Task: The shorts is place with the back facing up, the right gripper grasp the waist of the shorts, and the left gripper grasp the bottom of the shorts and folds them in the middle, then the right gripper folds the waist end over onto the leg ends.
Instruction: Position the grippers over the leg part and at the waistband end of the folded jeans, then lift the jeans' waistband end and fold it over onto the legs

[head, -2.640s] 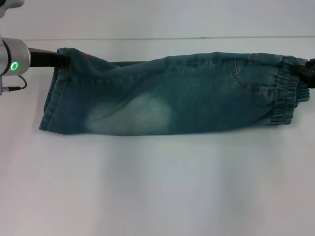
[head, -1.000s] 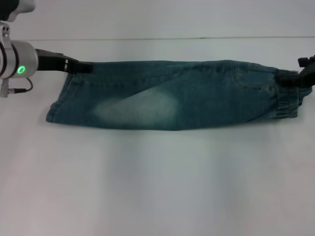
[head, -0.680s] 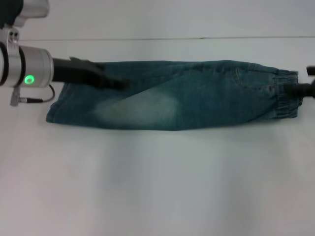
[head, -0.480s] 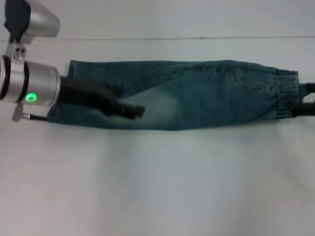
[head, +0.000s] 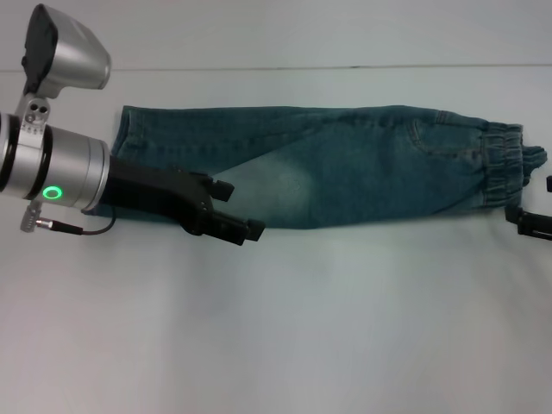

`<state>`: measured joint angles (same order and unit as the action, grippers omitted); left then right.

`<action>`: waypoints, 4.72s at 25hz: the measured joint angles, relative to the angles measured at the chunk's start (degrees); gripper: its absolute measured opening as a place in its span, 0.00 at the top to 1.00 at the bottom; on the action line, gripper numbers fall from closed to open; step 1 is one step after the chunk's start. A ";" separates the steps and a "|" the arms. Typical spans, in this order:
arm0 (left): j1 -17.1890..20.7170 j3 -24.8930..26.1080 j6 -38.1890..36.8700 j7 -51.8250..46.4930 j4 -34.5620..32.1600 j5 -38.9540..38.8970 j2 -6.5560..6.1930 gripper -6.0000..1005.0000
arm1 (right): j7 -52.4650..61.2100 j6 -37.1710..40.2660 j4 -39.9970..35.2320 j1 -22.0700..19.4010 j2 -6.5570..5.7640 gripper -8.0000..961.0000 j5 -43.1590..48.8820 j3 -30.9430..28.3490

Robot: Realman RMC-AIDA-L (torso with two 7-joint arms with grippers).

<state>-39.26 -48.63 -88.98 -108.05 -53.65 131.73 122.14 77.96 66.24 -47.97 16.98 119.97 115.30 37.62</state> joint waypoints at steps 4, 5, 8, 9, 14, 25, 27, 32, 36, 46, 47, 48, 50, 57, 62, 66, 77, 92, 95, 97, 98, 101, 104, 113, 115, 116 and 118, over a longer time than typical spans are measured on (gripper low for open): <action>-0.31 -0.07 0.11 -0.25 -0.06 -0.02 0.21 0.09 | -5.16 -2.77 5.28 1.64 -0.27 0.05 -1.83 -0.20; -0.38 -0.09 0.11 -0.32 -0.07 -0.03 0.26 0.09 | -5.84 -3.07 5.90 2.04 -0.26 0.05 -1.91 -0.29; -0.51 -0.14 0.15 -0.42 -0.13 -0.05 0.49 0.09 | -7.69 -3.41 7.44 3.18 -0.22 0.05 -2.05 -0.41; -0.52 -0.14 0.21 -0.44 -0.14 -0.06 0.56 0.09 | -8.11 -3.63 7.95 3.57 -0.27 0.05 -2.09 -0.43; -0.28 -0.06 0.43 -0.46 -0.14 -0.08 0.81 0.10 | -9.78 -5.95 9.02 4.71 -0.31 0.05 -2.15 -0.45; 0.03 0.33 2.06 -0.20 -0.23 -0.17 1.50 0.12 | -13.96 -6.49 10.85 5.89 -0.44 0.26 -1.01 0.56; 0.03 0.33 2.37 -0.20 -0.23 -0.17 1.51 0.12 | -14.11 -6.49 10.87 5.95 -0.40 0.33 -0.94 0.77; 0.03 0.38 2.61 -0.16 -0.23 -0.25 1.52 0.12 | -14.14 -5.93 10.61 5.78 -0.41 0.55 -0.90 0.87; 0.21 0.38 3.26 0.66 0.04 -2.18 1.62 0.13 | -14.20 -5.21 10.25 5.48 -0.34 0.71 -1.00 0.88; -0.08 -4.03 11.27 6.79 6.31 -9.57 2.15 0.14 | -13.51 -1.73 7.80 5.05 -0.20 0.92 -1.21 0.42; 0.08 -7.06 18.54 8.16 9.24 -13.43 2.39 0.14 | -13.22 -1.52 7.24 4.95 -0.16 0.93 -1.21 0.33; 0.10 -7.62 20.43 8.42 9.96 -14.69 2.40 0.18 | -12.96 -1.38 6.77 4.84 -0.12 0.93 -1.21 0.30; 0.12 -9.48 26.03 10.05 12.78 -19.01 2.42 0.25 | -12.13 -1.33 5.52 4.56 -0.07 0.93 -1.21 0.48; -2.53 -23.44 42.57 29.35 25.79 -44.78 2.51 0.60 | -8.51 2.12 0.65 3.87 0.05 0.93 -0.96 0.80; -3.90 -32.89 47.10 39.25 30.58 -63.83 2.49 0.71 | -5.49 3.74 -2.73 3.21 0.19 0.93 -0.94 1.88; -4.00 -37.69 50.21 41.65 31.70 -72.74 2.49 0.80 | -2.47 5.62 -6.66 2.64 0.31 0.93 -1.10 3.64; -3.75 -46.06 55.73 41.70 32.38 -77.86 2.49 0.99 | 9.99 8.82 -20.31 1.70 0.53 0.93 -1.40 13.77; -3.02 -48.38 55.94 41.90 32.93 -80.68 2.48 0.98 | 22.21 17.01 -35.29 6.01 -0.24 0.93 -1.77 17.74; -2.54 -49.25 55.39 41.74 32.70 -81.93 2.48 0.98 | 22.48 17.31 -35.32 8.55 -0.34 0.93 0.23 16.81; -1.67 -51.29 55.11 41.78 32.13 -84.25 2.49 0.97 | 22.38 17.16 -34.76 10.34 -0.34 0.93 2.07 16.56; -1.11 -52.46 55.07 41.86 31.68 -85.31 2.48 0.97 | 22.24 16.97 -34.27 11.30 -0.34 0.93 3.05 16.53; 1.35 -55.22 54.82 41.90 29.54 -86.54 2.49 0.97 | 21.54 16.45 -32.33 14.00 -0.35 0.93 4.89 16.53; 5.34 -57.25 54.65 42.33 25.68 -86.56 2.49 0.97 | 20.15 15.98 -29.69 16.24 -0.41 0.93 5.25 16.52; 9.09 -58.53 52.33 45.93 24.46 -90.37 2.49 0.96 | 16.98 14.65 -21.37 22.89 -0.21 0.93 4.44 19.33; 9.14 -59.32 52.08 46.65 24.74 -91.52 2.48 0.95 | 15.94 13.74 -18.94 24.81 -0.19 0.93 4.42 19.93; 9.16 -59.79 51.92 47.10 25.01 -92.28 2.48 0.95 | 15.42 13.27 -18.11 25.54 -0.19 0.93 4.42 20.13; 9.40 -60.10 52.06 48.17 25.57 -93.52 2.49 0.95 | 14.45 12.26 -16.09 27.02 -0.19 0.93 4.41 20.52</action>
<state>-29.85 -108.72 -36.91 -59.88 -28.08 38.21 124.63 92.41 78.50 -64.07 43.99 119.77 119.71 58.14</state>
